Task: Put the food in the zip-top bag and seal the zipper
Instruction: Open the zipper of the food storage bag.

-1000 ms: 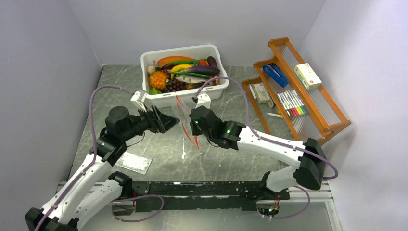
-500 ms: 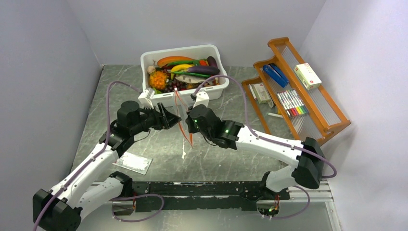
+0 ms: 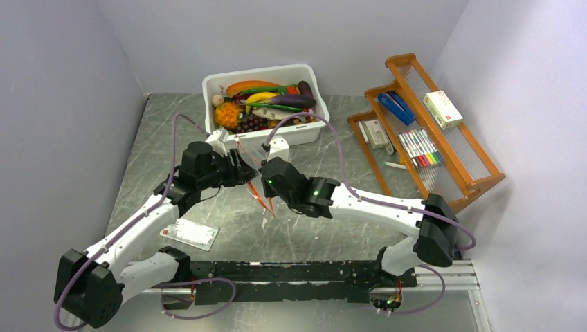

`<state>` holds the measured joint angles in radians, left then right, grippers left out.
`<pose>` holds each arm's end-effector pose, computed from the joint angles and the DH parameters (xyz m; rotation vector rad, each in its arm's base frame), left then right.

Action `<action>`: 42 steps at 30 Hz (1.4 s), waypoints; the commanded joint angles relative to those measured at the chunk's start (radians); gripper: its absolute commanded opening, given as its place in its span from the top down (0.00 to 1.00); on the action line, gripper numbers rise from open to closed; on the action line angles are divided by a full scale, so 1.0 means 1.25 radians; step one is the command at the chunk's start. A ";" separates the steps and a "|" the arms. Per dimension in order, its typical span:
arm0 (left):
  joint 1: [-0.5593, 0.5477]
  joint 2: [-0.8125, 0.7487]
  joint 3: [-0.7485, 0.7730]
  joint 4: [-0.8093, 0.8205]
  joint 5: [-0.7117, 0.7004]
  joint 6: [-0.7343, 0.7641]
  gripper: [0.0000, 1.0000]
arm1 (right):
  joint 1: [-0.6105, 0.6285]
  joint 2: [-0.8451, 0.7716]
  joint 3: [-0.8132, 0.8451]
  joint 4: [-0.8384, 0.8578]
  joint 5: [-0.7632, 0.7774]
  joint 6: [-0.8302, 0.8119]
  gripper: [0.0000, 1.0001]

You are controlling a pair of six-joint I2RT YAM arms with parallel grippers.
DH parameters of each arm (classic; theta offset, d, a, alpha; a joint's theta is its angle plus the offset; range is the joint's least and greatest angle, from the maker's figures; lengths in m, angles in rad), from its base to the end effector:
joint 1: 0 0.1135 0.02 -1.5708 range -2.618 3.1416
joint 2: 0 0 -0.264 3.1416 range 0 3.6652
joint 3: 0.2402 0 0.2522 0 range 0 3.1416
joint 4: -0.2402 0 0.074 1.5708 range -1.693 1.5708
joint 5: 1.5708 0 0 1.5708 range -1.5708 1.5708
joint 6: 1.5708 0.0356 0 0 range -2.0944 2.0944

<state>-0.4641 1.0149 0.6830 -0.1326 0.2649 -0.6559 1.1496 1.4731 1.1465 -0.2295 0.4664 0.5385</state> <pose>0.2003 -0.1107 0.2661 -0.0298 2.1592 -0.9488 0.1517 0.2995 0.2986 -0.3653 2.0747 0.5380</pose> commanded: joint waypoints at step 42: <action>0.001 -0.017 0.150 -0.290 -0.212 0.037 0.93 | -0.024 -0.061 0.146 -0.297 0.251 -0.002 1.00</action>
<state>-0.4641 0.9760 0.8356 -0.4244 0.0353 -0.6353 1.1297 1.4261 1.3647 -0.5713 0.7204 0.5266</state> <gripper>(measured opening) 0.071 0.006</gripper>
